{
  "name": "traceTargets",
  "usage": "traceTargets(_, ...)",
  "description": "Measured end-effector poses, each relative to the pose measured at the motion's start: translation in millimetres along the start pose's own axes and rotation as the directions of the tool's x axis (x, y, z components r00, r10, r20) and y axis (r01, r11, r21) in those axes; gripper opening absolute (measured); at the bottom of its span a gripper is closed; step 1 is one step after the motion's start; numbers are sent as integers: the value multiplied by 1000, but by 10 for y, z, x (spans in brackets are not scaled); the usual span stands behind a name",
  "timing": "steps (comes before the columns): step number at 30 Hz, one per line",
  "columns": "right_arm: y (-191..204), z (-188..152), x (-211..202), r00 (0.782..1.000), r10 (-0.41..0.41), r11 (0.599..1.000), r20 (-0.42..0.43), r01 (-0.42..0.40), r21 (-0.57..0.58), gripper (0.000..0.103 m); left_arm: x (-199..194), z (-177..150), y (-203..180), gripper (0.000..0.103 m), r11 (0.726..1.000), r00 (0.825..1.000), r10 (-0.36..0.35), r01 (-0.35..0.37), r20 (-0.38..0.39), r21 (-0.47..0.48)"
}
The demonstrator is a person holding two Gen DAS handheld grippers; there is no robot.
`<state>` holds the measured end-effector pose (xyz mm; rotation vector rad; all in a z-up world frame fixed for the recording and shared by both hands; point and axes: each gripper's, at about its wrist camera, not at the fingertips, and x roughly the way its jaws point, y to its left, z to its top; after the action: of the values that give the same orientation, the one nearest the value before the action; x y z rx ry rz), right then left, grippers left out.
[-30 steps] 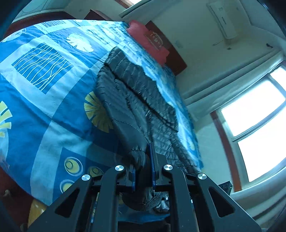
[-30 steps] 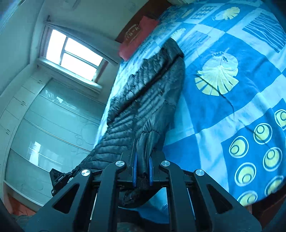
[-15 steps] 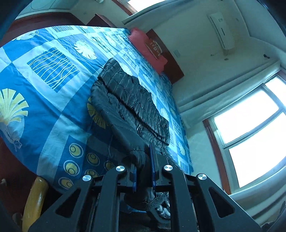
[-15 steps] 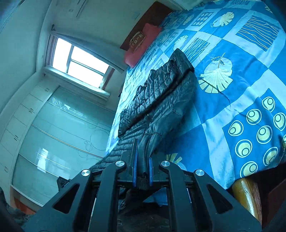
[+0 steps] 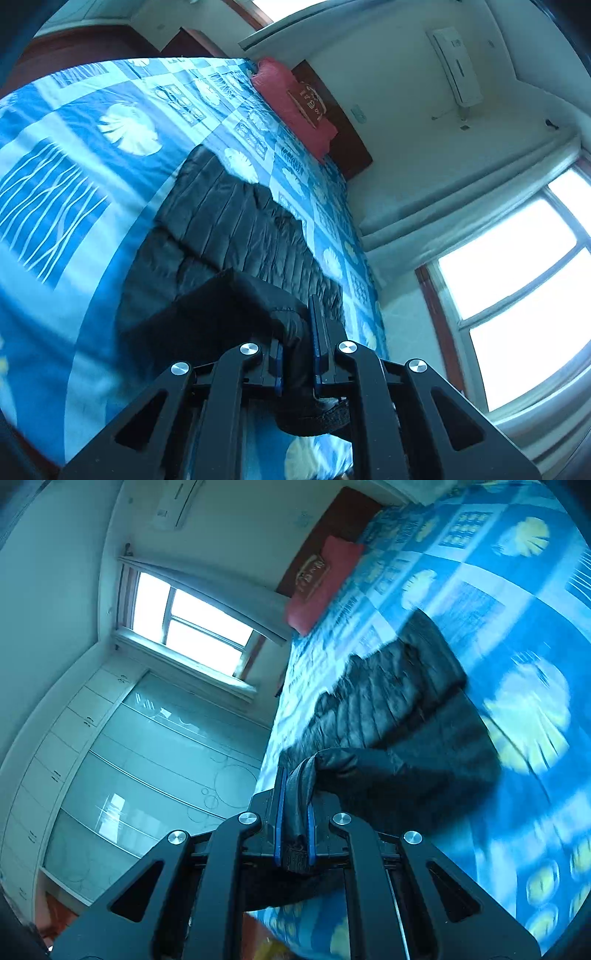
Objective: Fold large clothes
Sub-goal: 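Grasp the hem with the left gripper while the right gripper grasps it too, lifting toward the collar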
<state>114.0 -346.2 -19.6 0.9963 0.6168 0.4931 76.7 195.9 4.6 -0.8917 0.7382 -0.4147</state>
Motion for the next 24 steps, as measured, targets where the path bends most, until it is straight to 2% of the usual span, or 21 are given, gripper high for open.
traceTargets(1, -5, 134, 122, 1000, 6, 1000, 6, -6, 2, 9, 117, 142, 9, 11, 1000, 1000, -8, 8, 2, -4)
traceTargets(7, -137, 824, 876, 999, 8, 999, 31, -9, 39, 9, 831, 793, 97, 11, 999, 999, 45, -44, 8, -18)
traceTargets(13, -613, 1340, 1704, 998, -65, 991, 15, 62, 121, 9, 1657, 1318, 412, 11, 992, 994, 109, -110, -28, -61)
traceTargets(16, -928, 1484, 2059, 993, -116, 981, -6, 115, 159, 9, 1996, 1447, 634, 11, 985, 987, 153, -156, -48, -77)
traceTargets(20, -1351, 1512, 2394, 981, -189, 960, -46, 194, 203, 9, 2388, 1521, 928, 11, 971, 974, 210, -218, -87, -99)
traceTargets(24, -1660, 1463, 2505, 981, -189, 950, -53, 196, 245, 9, 2514, 1549, 1055, 14, 974, 976, 189, -200, -106, -106)
